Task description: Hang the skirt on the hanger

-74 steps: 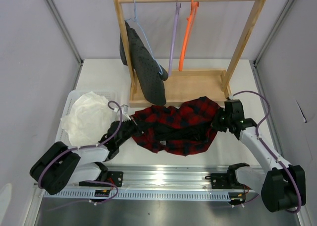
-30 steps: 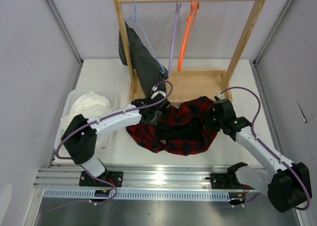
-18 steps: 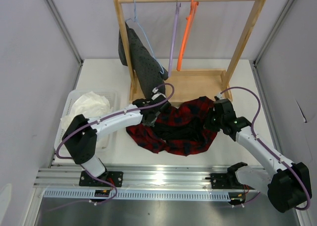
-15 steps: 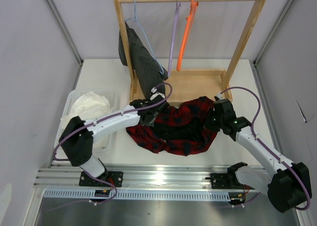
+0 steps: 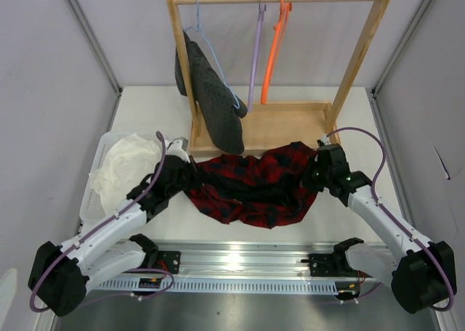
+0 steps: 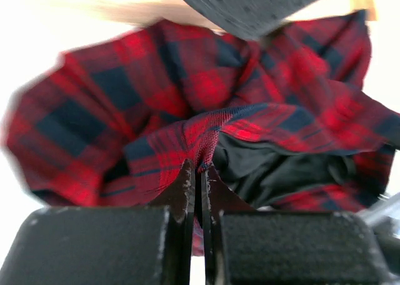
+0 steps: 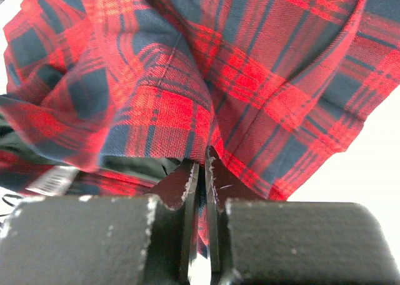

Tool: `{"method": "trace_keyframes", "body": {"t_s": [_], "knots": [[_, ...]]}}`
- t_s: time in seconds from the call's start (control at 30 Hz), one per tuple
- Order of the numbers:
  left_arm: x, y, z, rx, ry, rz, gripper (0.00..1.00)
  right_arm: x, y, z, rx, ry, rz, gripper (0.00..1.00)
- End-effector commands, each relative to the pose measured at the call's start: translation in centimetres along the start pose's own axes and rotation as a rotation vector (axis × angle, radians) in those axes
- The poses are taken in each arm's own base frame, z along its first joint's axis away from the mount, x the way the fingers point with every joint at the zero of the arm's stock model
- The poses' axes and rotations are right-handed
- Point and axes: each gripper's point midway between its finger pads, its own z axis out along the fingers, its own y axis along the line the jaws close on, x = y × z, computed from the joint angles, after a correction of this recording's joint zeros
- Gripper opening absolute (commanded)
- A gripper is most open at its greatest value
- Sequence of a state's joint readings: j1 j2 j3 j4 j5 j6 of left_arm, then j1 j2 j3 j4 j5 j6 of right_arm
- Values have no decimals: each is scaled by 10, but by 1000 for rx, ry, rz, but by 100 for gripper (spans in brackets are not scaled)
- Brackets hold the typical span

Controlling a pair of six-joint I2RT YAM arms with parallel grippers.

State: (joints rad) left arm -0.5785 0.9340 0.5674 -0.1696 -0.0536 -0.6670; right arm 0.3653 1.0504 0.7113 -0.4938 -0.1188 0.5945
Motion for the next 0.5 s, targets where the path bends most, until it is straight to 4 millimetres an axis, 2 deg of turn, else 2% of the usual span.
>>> {"method": "trace_keyframes", "body": {"t_s": [0.0, 0.07, 0.1, 0.23, 0.3, 0.33, 0.37, 0.4, 0.43, 0.47], "knots": [[-36, -69, -12, 371, -150, -140, 0, -18, 24, -8, -115, -61, 11, 6], [-27, -68, -12, 417, -154, -193, 0, -23, 27, -8, -144, -75, 31, 6], [-33, -76, -17, 480, -197, -209, 0, -20, 27, -8, -156, -63, 34, 7], [-30, -80, -16, 530, -200, -238, 0, -17, 15, 0, -105, -26, 45, 8], [-30, -79, -12, 514, -193, -235, 0, -13, 9, 0, -69, -9, 37, 18], [-27, -75, -9, 488, -185, -240, 0, -15, 4, -1, -41, -24, 30, 26], [-28, -72, -7, 471, -193, -245, 0, -11, -1, -2, -12, -14, 30, 39], [-30, -69, -6, 453, -200, -252, 0, -11, -2, -5, -4, -19, 24, 44], [-29, -64, -3, 422, -196, -258, 0, -9, -5, -6, 15, -19, 22, 52], [-27, -53, 3, 353, -187, -265, 0, -5, -10, -8, 34, -5, 23, 55]]}}
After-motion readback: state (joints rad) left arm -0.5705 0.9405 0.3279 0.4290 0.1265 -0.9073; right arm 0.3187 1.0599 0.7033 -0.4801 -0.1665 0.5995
